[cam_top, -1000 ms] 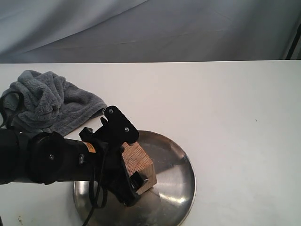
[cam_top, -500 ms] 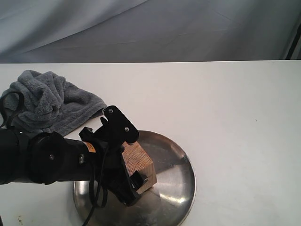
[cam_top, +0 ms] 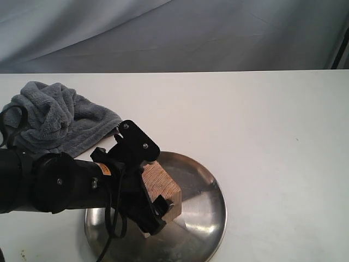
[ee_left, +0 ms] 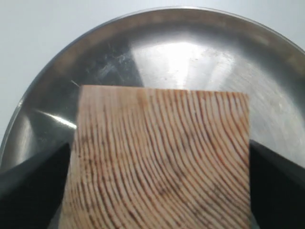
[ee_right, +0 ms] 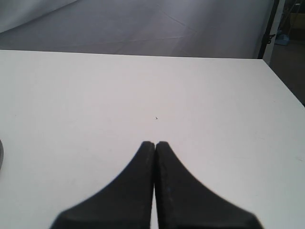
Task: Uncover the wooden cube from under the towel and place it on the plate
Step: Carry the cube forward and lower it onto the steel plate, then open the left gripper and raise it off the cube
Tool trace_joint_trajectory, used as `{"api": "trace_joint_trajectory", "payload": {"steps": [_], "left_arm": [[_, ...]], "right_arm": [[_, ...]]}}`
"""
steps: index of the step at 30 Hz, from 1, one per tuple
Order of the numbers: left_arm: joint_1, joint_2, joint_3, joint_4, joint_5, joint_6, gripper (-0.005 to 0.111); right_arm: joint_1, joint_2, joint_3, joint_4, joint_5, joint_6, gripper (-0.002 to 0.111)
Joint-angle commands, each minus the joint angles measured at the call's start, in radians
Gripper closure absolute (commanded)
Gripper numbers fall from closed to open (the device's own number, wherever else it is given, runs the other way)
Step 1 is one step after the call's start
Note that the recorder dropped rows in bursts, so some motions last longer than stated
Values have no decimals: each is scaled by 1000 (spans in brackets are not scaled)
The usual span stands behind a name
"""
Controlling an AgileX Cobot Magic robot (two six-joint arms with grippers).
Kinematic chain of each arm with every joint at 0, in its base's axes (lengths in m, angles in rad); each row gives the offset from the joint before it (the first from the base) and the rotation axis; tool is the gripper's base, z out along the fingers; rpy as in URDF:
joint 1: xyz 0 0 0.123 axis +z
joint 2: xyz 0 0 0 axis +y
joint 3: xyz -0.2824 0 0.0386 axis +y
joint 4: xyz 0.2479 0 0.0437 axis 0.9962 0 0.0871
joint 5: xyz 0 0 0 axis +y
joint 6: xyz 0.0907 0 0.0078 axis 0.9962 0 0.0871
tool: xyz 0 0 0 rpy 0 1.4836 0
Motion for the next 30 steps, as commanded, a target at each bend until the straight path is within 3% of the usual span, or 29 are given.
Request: {"api": "trace_joint_trajectory", "payload": {"steps": [1,14,22,30], "left_arm": [[-4,-6,-9,-12,-25,-25,15],[-4,-56,-11,-12,18,-23,15],[-4,-294,-11,-5,54,-20,15],[-4,-466,-11,-5,-44,-22,23]], "right_arm": [[1,-4,3,6,-8,-1,108],[1,-4,3,6,-8,-1,108],[1,-4,3,6,-8,-1,108],[1,-4,3,6,-8,-1,108]]}}
